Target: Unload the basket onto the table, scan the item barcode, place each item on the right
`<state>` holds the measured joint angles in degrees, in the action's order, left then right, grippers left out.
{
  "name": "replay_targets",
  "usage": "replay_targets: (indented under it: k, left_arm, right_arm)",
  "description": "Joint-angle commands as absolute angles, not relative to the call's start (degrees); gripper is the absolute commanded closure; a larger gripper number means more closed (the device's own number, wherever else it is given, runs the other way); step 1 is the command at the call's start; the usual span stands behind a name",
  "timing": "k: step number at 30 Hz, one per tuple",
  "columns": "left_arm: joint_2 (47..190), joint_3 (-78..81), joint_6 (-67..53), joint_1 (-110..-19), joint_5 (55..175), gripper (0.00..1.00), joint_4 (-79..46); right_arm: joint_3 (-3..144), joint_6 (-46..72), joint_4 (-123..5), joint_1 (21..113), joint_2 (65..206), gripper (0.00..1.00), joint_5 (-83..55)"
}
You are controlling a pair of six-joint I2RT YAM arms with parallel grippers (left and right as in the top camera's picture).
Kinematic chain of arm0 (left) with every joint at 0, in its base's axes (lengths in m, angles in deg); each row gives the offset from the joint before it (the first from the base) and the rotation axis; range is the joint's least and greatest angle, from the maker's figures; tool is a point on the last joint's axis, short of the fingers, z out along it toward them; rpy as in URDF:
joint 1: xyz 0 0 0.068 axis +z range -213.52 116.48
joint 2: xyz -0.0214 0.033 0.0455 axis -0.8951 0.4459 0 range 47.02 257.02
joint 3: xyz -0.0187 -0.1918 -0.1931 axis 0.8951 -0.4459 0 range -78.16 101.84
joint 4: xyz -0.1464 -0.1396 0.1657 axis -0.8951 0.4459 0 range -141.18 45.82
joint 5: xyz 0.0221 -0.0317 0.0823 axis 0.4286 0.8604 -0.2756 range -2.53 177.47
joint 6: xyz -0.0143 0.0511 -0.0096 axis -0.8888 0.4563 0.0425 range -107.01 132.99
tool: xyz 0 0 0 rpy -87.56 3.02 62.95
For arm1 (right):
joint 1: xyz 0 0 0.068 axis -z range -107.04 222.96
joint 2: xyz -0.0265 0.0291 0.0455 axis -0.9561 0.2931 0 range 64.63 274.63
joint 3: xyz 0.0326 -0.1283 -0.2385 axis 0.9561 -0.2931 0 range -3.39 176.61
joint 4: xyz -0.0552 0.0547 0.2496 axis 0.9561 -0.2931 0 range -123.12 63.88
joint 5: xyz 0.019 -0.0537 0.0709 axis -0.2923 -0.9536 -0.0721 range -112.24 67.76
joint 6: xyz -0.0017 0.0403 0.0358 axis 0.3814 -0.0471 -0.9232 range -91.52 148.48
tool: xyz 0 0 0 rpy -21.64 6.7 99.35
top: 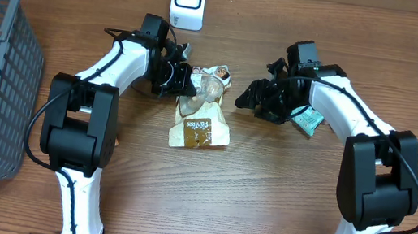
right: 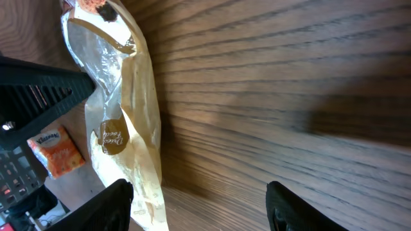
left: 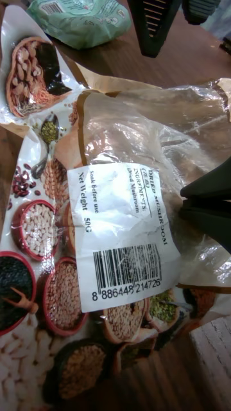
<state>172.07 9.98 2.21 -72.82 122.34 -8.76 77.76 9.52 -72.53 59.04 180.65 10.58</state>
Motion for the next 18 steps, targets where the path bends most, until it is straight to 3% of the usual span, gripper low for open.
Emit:
replay_targets:
  k: [1, 13, 18]
  left_arm:
    - [175.3, 8.9, 1.4, -73.0, 116.0, 0.96, -7.6]
    - [175.3, 8.9, 1.4, -73.0, 115.5, 0.96, -7.3]
    - [175.3, 8.9, 1.4, -72.9, 115.5, 0.96, -7.2]
  right_arm:
    - [77.5, 9.3, -71.3, 57.3, 181.6, 0.35, 11.5]
    - [77.5, 6.7, -61.1, 49.9, 187.8, 0.28, 22.1]
    - [77.5, 5.7, -60.2, 47.8, 188.3, 0.31, 22.3]
